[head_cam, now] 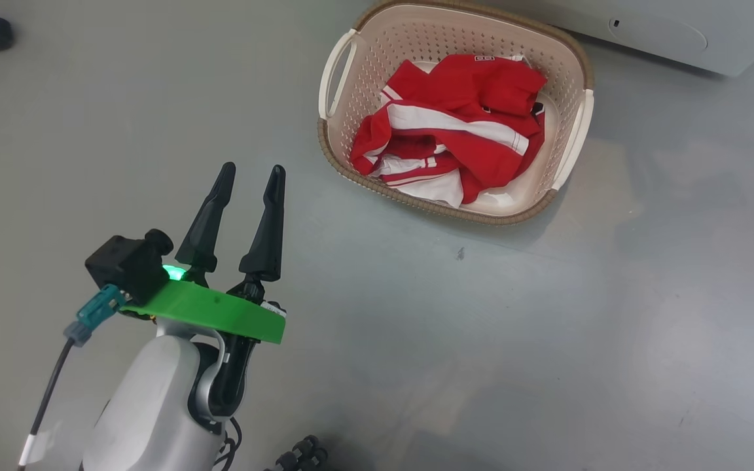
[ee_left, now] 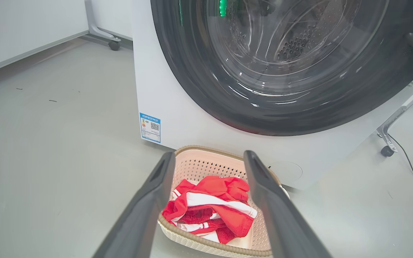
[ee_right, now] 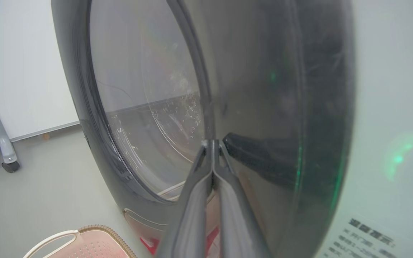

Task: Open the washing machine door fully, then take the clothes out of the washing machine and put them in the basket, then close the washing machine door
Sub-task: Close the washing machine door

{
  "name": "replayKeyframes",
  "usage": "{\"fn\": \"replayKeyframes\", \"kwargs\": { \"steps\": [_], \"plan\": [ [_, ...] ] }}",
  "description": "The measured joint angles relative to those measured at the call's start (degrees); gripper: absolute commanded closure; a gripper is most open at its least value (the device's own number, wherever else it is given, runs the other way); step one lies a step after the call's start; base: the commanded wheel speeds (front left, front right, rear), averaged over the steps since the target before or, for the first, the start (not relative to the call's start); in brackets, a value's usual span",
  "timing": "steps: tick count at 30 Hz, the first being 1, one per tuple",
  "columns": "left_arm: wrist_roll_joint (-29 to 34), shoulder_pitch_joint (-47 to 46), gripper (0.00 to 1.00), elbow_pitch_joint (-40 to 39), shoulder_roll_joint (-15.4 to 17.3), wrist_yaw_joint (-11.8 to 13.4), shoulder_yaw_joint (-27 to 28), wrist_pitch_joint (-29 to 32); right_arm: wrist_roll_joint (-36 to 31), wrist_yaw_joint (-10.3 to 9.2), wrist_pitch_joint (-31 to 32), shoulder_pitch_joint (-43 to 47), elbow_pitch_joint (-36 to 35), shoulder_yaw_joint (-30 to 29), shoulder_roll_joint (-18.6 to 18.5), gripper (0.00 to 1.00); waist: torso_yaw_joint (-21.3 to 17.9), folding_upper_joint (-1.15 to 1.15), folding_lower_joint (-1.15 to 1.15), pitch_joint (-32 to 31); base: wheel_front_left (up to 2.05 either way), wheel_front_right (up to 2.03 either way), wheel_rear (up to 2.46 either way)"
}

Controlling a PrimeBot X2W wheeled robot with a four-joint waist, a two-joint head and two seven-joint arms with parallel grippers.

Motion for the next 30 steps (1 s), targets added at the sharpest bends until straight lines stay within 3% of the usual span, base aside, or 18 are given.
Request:
{"fn": "replayKeyframes", "kwargs": {
  "steps": [11,20,30],
  "plan": [
    [0.6,-0.5,0.0,1.7,0.1,0.0,0.5,0.0,0.0,-0.92,-4.2,1.4,5.3,0.9,1.1,1.0,-0.9,0.0,0.0,-3.4,0.0,0.0,0.0],
    [1.7,-0.2,0.0,3.0,1.9,0.0,1.7,0.0,2.0,-0.99,-7.1,7.3,7.8,1.1,5.9,1.0,-3.4,0.0,0.0,-8.1,0.0,0.0,0.0],
    [3.5,3.4,0.0,3.6,4.1,0.0,3.7,0.0,3.7,-2.96,-8.1,15.6,7.6,0.4,10.5,1.0,-8.5,0.0,0.0,-13.5,0.0,0.0,0.0]
  ]
}}
